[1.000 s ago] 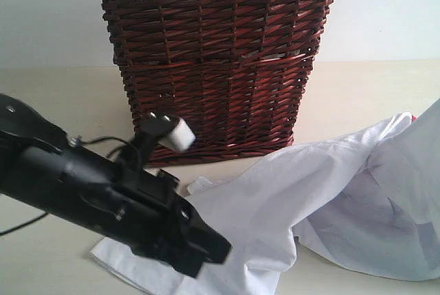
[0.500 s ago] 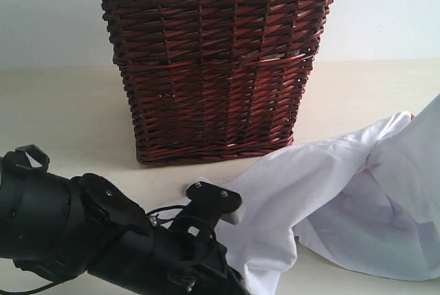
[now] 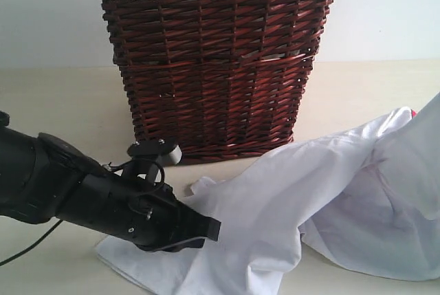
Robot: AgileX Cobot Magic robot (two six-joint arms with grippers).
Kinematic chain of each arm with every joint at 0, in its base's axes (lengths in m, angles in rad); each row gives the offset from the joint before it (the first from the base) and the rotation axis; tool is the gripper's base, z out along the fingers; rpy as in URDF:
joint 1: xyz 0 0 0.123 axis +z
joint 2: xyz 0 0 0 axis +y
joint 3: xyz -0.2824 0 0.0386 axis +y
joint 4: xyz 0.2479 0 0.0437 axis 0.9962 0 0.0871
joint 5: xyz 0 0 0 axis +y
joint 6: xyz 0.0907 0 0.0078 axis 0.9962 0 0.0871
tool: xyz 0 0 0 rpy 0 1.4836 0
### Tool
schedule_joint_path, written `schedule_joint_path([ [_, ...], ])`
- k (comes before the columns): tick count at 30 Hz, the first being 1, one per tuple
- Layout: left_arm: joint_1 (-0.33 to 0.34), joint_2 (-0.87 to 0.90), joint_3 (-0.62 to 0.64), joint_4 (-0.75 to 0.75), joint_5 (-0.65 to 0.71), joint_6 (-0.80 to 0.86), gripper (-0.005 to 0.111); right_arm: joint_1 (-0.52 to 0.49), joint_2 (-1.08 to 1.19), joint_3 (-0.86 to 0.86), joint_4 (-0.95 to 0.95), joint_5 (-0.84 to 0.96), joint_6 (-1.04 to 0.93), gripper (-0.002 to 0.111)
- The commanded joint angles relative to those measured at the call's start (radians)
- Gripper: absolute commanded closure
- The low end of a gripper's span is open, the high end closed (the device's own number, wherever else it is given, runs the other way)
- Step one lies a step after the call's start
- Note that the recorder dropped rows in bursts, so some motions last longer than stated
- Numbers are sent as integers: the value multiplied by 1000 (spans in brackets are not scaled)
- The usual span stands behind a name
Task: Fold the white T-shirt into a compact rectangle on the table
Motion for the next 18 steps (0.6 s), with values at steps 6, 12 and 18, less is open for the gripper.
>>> schedule_joint_path([
  [6,11,87,0,65,69,-48,107,-4,-16,-11,20,5,2,108],
  [12,62,87,0,221,61,-173,107,-4,-17,-11,20,5,7,108],
  [18,207,87,0,382,61,-282,107,-4,-22,-11,20,5,7,108],
])
